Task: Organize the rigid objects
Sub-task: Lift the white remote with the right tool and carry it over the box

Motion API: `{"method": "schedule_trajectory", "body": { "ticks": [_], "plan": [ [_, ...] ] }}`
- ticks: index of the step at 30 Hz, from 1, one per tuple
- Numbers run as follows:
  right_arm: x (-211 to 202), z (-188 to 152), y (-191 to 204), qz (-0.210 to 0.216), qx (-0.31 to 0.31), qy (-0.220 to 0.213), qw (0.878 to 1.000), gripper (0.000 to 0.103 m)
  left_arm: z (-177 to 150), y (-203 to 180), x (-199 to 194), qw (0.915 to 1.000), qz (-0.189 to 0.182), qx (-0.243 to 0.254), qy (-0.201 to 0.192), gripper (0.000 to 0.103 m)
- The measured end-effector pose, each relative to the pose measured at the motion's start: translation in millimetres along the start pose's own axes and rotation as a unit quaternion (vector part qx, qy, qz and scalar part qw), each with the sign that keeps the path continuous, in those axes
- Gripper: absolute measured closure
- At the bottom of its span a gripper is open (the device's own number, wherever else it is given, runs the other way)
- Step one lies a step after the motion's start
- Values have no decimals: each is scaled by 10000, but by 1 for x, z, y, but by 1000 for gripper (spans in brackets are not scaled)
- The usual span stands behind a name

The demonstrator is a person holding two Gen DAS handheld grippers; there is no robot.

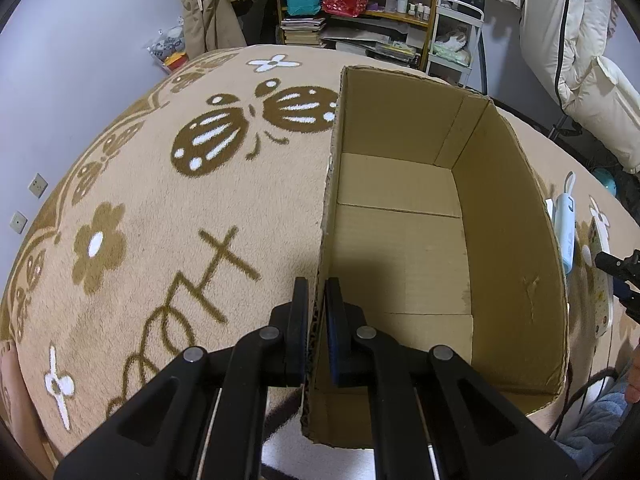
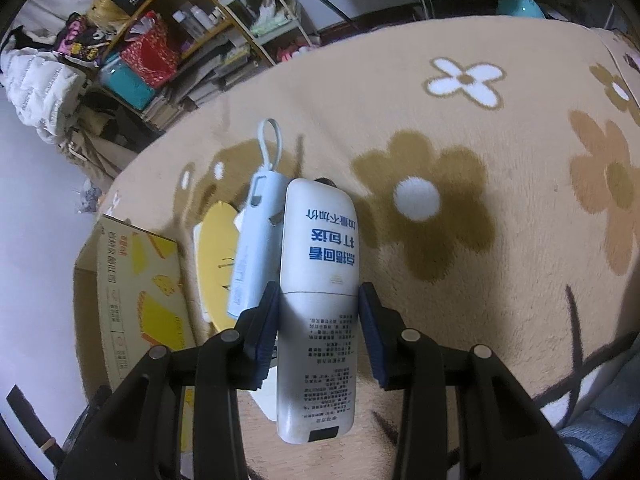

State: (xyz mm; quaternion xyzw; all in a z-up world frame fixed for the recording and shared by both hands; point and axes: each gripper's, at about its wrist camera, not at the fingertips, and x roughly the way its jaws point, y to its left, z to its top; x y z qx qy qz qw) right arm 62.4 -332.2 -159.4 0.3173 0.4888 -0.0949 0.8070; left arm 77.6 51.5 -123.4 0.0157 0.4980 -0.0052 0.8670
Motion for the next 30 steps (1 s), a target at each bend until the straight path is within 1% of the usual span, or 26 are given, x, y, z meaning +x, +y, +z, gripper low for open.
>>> {"method": "schedule_trajectory", "body": {
  "ticks": [6, 9, 20, 24, 30],
  "plan": [
    [-11, -1, 10, 143, -197, -126, 9996, 61, 0, 1, 0, 10000, -44, -65, 8, 96],
    [-16, -3, 15, 222, -316, -175, 9991, 61, -1, 0, 0, 10000, 0, -29, -4, 96],
    [-25, -12, 54, 601, -896, -272, 9938, 61, -1, -2, 0, 10000, -8, -42, -3, 96],
    [-26, -19, 73, 812, -1104, -278, 9902, 61, -1, -2, 1, 10000, -9, -49, 0, 96],
    [-29, -33, 112, 1258, -1490, -266, 9804, 61, -1, -2, 0, 10000, -11, -44, 3, 96]
  ]
}}
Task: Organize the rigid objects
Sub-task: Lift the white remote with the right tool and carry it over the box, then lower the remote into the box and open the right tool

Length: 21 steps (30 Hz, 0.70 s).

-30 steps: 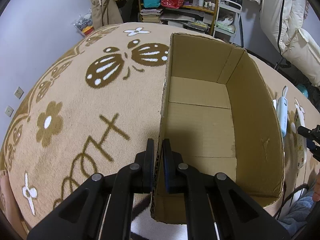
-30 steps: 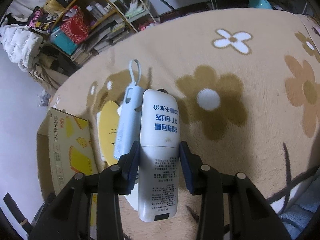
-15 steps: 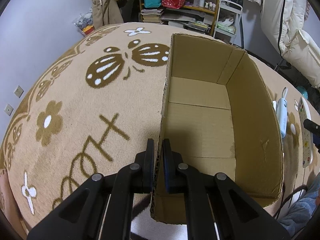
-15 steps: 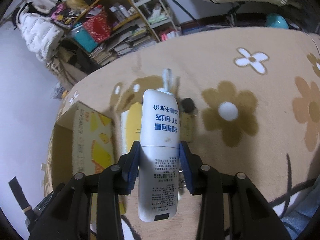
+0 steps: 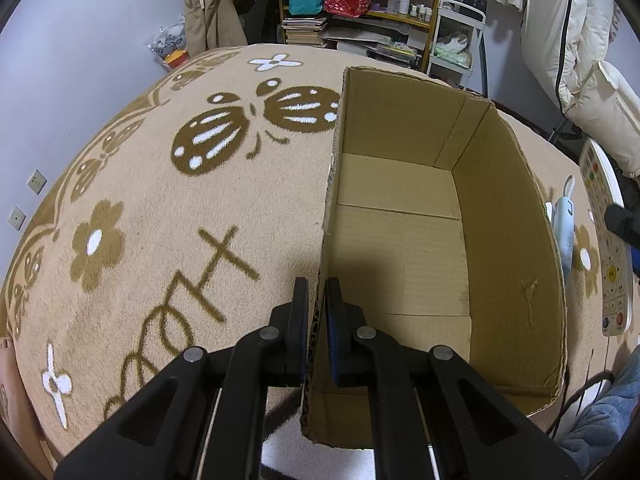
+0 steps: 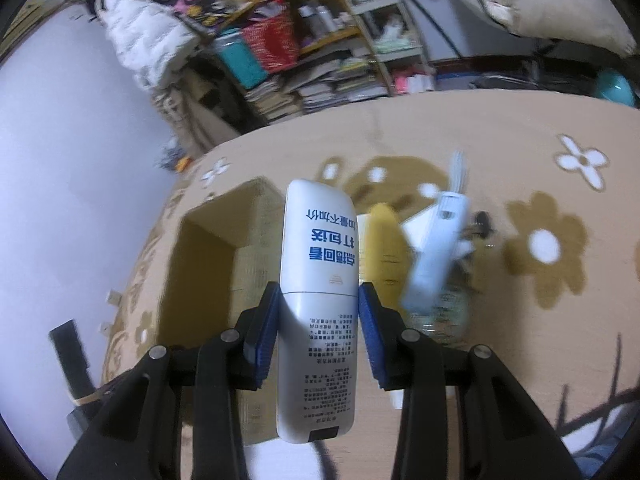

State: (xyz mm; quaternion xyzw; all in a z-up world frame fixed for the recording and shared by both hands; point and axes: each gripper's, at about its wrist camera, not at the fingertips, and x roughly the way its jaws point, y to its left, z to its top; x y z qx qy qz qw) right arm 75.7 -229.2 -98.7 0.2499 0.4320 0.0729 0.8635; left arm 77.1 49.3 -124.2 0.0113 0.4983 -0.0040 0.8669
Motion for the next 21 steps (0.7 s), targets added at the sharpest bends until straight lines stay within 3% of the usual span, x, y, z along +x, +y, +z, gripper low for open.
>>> {"method": "schedule_trajectory", "body": {
  "ticks": [9, 21],
  "plan": [
    [23, -7, 57, 449, -578, 121, 9972, 61, 0, 0, 0, 10000, -3, -8, 0, 96],
    [46, -18, 75, 84, -1000, 227, 9947, 61, 0, 0, 0, 10000, -14, -14, -5, 95]
  ]
}}
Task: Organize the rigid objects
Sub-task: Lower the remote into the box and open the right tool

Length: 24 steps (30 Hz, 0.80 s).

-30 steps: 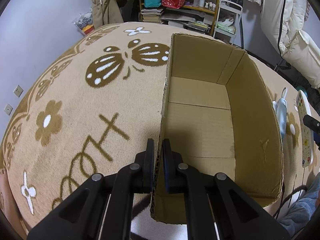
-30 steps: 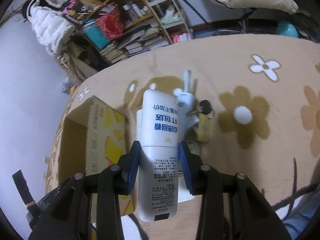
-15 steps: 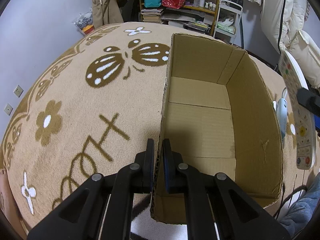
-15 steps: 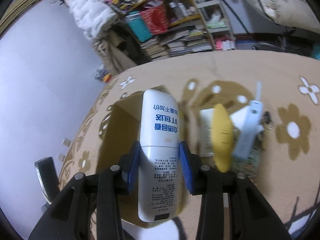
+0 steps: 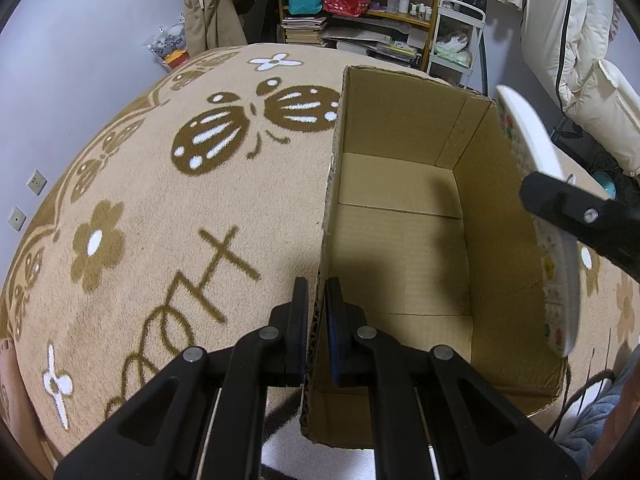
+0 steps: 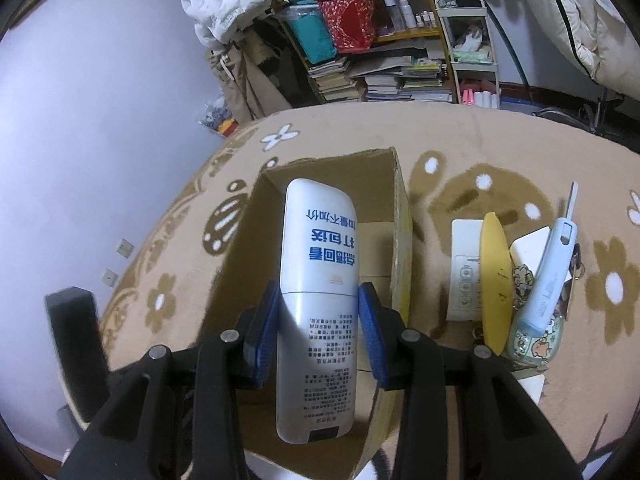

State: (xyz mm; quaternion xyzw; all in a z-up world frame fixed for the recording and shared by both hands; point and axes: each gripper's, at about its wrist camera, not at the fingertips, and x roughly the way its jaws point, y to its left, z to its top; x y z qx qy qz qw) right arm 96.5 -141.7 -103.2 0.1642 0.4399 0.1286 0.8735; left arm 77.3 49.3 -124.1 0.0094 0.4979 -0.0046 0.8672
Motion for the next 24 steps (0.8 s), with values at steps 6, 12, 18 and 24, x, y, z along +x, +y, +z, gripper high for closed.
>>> {"method": "schedule_trajectory", "body": {
  "ticks": [6, 12, 18, 24],
  "plan": [
    [6, 1, 1, -115, -114, 14, 9999, 61, 0, 1, 1, 10000, -6, -3, 6, 95],
    [18, 7, 8, -464, -438, 199, 9978, 61, 0, 2, 1, 10000, -36, -19, 9, 95],
    [24, 7, 15, -588, -751, 200, 9952, 61, -1, 4, 0, 10000, -18, 6, 6, 95],
    [26, 7, 14, -481, -707, 161, 9962, 72, -1, 4, 1, 10000, 9, 29, 21, 95]
  ]
}}
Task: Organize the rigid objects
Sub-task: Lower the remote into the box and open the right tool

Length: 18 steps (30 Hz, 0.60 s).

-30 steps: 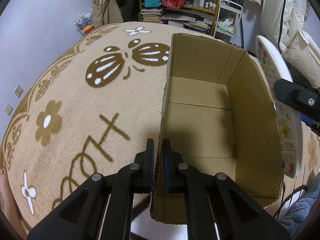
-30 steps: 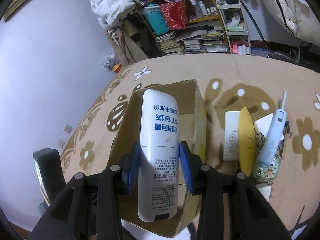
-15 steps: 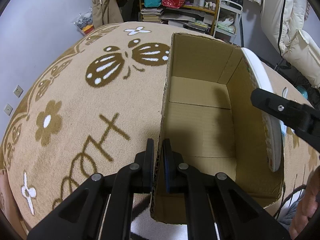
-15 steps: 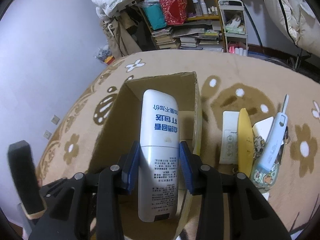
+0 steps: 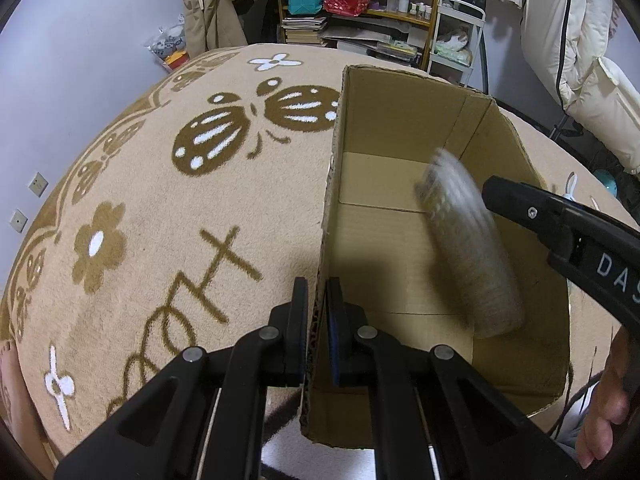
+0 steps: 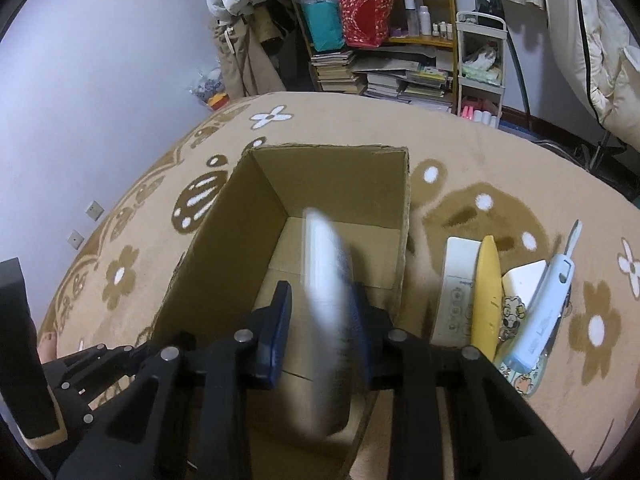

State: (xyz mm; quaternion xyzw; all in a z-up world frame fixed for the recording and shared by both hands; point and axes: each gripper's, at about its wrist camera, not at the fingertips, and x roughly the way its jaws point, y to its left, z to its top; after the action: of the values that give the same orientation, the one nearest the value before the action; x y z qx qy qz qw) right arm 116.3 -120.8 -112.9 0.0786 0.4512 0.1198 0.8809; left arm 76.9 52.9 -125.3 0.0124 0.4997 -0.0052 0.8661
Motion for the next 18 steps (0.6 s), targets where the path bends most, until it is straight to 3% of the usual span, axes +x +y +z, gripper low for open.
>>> {"method": "schedule_trajectory", "body": {
  "ticks": [12, 15, 17, 18],
  "plan": [
    [-6, -1, 6, 2, -65, -71, 10000, 71, 1, 1, 1, 10000, -7, -47, 4, 95],
    [-11, 0, 4, -42, -51, -144, 9999, 56, 1, 1, 1, 10000, 1, -31, 1, 95],
    [-17, 2, 1, -105, 1, -260, 9996, 36, 1, 2, 1, 10000, -2, -35, 3, 95],
    [-19, 3, -1, -114, 35, -300, 9995, 32, 1, 1, 1, 10000, -1, -34, 3, 95]
  ]
}}
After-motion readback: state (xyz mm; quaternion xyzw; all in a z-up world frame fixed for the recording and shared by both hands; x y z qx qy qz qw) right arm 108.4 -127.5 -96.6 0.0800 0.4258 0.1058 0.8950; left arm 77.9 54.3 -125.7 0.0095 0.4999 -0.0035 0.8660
